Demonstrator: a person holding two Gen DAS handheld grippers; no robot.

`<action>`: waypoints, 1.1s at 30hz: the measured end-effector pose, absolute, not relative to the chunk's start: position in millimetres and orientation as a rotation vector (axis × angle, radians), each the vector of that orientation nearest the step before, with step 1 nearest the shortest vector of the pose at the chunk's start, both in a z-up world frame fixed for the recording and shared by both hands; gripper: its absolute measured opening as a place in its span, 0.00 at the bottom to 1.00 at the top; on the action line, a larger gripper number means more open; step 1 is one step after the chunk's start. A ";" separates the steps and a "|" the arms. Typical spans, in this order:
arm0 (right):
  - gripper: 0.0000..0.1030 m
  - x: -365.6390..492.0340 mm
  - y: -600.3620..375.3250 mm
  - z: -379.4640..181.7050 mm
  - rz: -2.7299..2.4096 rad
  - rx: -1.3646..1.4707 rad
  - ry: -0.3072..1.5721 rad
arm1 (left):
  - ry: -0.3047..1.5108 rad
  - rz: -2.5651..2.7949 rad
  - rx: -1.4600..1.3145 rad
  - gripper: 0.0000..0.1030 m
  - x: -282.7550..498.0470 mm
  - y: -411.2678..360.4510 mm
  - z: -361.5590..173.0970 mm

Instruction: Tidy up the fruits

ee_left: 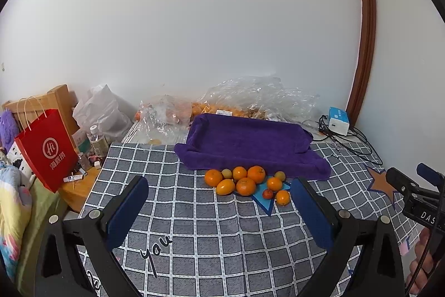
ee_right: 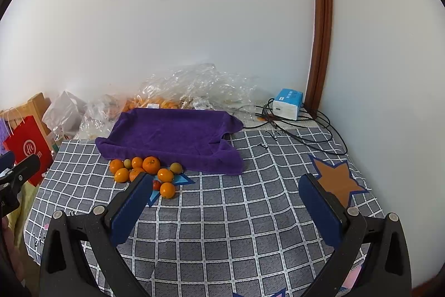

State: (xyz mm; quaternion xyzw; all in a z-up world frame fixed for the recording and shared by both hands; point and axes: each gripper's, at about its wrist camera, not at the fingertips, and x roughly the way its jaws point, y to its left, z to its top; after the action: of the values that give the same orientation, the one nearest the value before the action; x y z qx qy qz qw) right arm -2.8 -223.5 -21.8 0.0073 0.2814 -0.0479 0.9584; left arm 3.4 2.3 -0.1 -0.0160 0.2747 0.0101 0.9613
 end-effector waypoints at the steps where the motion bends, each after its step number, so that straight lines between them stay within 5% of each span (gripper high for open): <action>1: 1.00 -2.5 -223.2 -21.8 -0.097 0.015 0.571 | 0.557 0.021 -0.032 1.00 3.7 2.2 0.2; 33: 1.00 -6.3 -222.3 -16.7 -0.092 0.016 0.560 | 0.544 0.020 -0.036 1.00 -0.3 4.2 -1.5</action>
State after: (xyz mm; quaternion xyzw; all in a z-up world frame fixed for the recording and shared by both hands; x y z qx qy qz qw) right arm -6.3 -222.3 -16.7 0.0078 0.2765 -0.0456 0.9599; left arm -0.3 4.2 -1.5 -0.0179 0.2686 0.0101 0.9630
